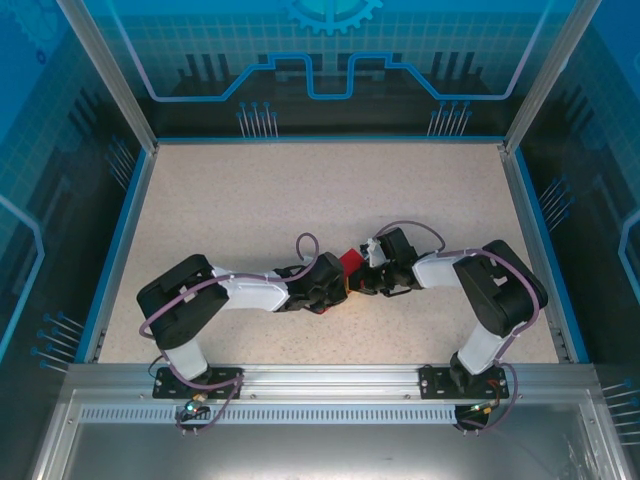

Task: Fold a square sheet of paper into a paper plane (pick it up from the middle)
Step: First fold in half a square sheet of paper at the center of the table.

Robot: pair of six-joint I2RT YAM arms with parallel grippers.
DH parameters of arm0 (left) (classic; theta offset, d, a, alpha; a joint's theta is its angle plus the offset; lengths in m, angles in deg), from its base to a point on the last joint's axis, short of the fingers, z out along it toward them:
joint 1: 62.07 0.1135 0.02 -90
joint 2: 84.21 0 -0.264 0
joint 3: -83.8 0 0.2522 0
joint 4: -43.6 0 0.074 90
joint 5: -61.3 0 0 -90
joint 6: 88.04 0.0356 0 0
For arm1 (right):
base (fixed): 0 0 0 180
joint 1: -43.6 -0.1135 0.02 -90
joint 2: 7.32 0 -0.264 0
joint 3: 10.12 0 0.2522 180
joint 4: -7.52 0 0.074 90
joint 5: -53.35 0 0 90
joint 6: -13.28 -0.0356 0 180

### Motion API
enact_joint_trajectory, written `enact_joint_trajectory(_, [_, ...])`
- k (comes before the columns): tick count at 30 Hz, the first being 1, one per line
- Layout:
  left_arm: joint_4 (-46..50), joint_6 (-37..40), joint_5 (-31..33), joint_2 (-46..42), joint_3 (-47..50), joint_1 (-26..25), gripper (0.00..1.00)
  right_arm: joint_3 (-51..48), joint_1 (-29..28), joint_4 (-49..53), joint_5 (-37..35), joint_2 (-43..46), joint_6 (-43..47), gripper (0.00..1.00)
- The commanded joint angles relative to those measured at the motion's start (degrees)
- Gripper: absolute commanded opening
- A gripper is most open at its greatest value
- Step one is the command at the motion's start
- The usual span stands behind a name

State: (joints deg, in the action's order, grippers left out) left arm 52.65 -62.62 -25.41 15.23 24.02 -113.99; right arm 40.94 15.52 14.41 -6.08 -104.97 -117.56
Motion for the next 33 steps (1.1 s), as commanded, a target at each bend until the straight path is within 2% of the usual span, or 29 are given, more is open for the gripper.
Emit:
enact_joint_trajectory(1, [4.33,-0.33,1.72,1.28,-0.43,-0.38,0.0,0.73,-0.31,2.89,-0.63,-1.76,1.77,0.0])
enact_joint_trajectory(5, [7.75,-1.59,1.86,1.79,-0.66,-0.42,0.0,1.16,1.06,4.41,-1.5,-1.26,2.86,0.0])
enact_joint_trajectory(10, [11.07,-3.85,1.46,1.72,0.74,-0.37,0.0,0.79,6.68,5.42,-2.94,-0.92,6.12,0.0])
enact_joint_trajectory(14, [12.53,-5.4,1.3,1.81,1.71,-0.38,0.0,-0.25,11.3,5.63,-8.44,0.0,9.02,0.0])
enact_joint_trajectory(22, [11.3,-6.28,1.23,1.6,3.13,-0.42,0.0,0.16,16.23,5.93,-15.69,2.39,4.86,0.0])
enact_joint_trajectory(27, [11.78,-3.86,1.04,1.58,1.66,-0.37,0.0,-0.57,16.32,6.22,-15.57,10.02,3.82,0.0])
enact_joint_trajectory(30, [11.73,-3.18,1.04,1.93,0.69,-0.37,0.0,-1.15,14.26,7.33,-13.35,15.27,4.21,0.0])
enact_joint_trajectory(33, [11.96,-2.72,0.94,2.4,-0.37,-0.42,0.0,-1.39,10.9,8.04,-9.49,16.29,3.31,0.0])
